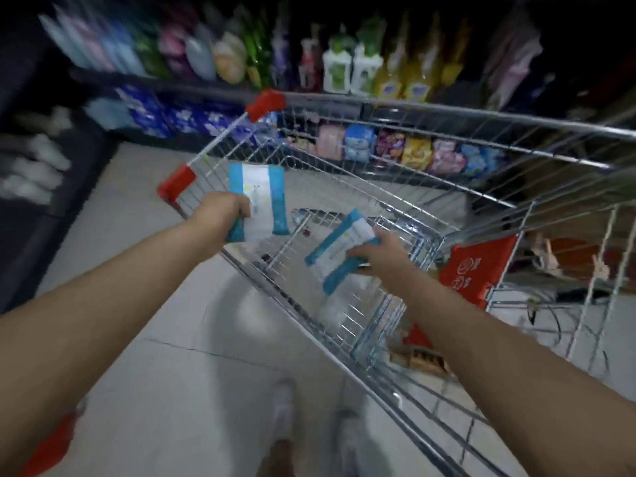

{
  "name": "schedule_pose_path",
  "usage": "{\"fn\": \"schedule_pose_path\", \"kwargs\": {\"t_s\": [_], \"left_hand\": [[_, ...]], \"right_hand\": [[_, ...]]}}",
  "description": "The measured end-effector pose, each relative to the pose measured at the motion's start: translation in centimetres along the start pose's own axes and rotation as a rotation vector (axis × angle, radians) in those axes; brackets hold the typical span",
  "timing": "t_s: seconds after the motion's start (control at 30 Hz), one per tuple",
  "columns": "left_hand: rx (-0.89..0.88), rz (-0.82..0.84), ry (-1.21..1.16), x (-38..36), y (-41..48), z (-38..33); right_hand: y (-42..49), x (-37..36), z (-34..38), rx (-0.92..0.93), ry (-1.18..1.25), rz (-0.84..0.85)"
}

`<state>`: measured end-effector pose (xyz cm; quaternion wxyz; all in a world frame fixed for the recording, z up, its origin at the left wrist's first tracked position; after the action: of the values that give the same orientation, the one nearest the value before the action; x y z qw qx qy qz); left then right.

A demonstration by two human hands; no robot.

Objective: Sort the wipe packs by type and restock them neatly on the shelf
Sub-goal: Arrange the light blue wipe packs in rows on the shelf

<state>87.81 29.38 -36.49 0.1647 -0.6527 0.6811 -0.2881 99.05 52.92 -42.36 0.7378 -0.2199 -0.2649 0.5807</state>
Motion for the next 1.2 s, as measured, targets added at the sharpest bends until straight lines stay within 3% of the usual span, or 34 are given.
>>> {"fn": "schedule_pose_path", "kwargs": {"t_s": [0.2,0.3,0.57,0.77,1.03,1.2], "left_hand": [[-0.067,0.185,-0.424,6.0,-9.5,-9.5],[-0.113,0.224,-0.502,10.9,-10.8,-14.1],[-0.258,0.189,-0.467,28.4,-5.4,-24.4],[-0.202,0.318,-0.337,39.9,4.9,-33.2],[-0.4,0.431,-0.25,45.5,14.5,-48.2],[-0.67,0.296,-0.057,46.1,21.7,-57.7]], "right_hand": [[-4.8,-3.6,13.0,0.145,0.267,0.156],[-6.3,-8.2,20.0,0.226,0.3,0.209],[-4.0,-26.2,37.5,0.304,0.305,0.394],[0.1,-37.6,49.2,0.345,0.37,0.317],[6.7,-41.2,61.8,0.398,0.259,0.25],[13.3,-40.7,67.4,0.45,0.298,0.242]]}}
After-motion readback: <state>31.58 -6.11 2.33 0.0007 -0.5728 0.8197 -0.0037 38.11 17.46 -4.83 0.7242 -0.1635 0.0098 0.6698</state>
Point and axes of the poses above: each hand's wrist, its own y-axis towards the middle knuckle, its own x-axis out of the back of the hand, z = x × y, the point moved 8 cm from there along y, towards the middle knuckle, and after that the axes turned 7 degrees about -y, right-handed, at the moved point
